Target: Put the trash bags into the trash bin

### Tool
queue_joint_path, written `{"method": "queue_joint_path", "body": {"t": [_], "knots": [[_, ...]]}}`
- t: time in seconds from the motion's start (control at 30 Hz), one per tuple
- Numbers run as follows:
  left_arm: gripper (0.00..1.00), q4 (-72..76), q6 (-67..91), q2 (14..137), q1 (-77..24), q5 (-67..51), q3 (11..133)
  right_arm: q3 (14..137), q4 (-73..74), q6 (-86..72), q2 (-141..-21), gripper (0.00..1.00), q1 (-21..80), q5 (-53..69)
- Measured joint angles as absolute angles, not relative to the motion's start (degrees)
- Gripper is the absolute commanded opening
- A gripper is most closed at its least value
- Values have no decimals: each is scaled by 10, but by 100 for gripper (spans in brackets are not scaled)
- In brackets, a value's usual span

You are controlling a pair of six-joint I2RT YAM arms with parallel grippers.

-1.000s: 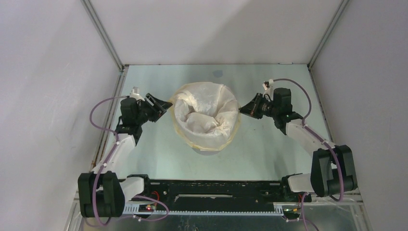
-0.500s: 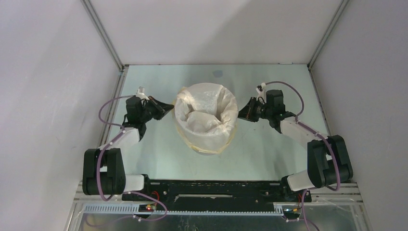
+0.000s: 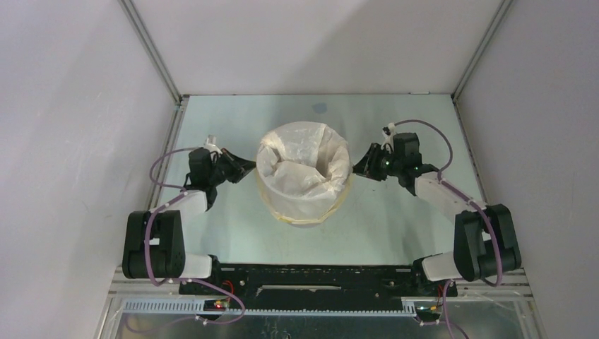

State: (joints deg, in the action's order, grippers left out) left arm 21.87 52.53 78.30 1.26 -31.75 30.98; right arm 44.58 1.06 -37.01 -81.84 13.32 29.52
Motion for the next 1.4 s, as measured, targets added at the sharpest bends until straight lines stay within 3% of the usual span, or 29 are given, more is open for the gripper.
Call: {"method": "queue_joint_path", "body": {"t": [0.13,0.2,0.27,0.33,0.37,0.4,0.6,0.83,0.9,1.03,1.4], "knots": [[18,221,525,782,13,-320,298,465,79,-340,-772,45,134,233],[22,222,526,778,12,-322,294,492,122,-320,-737,40,141,185],[22,222,527,767,10,-321,290,523,157,-299,-701,31,154,146],[23,223,528,749,9,-321,285,567,189,-273,-666,17,175,101],[24,224,529,739,9,-319,283,591,200,-258,-651,4,190,79],[24,227,530,728,9,-317,279,615,209,-243,-638,0,206,60],[23,230,530,687,9,-311,267,731,257,-149,-623,0,319,20],[20,230,529,685,8,-301,267,877,354,-39,-748,0,463,12],[14,230,529,685,8,-301,267,913,388,-14,-799,0,495,3],[1,228,526,685,8,-299,267,961,443,13,-892,0,512,1],[0,211,524,685,7,-296,267,976,528,60,-988,0,509,29]]}}
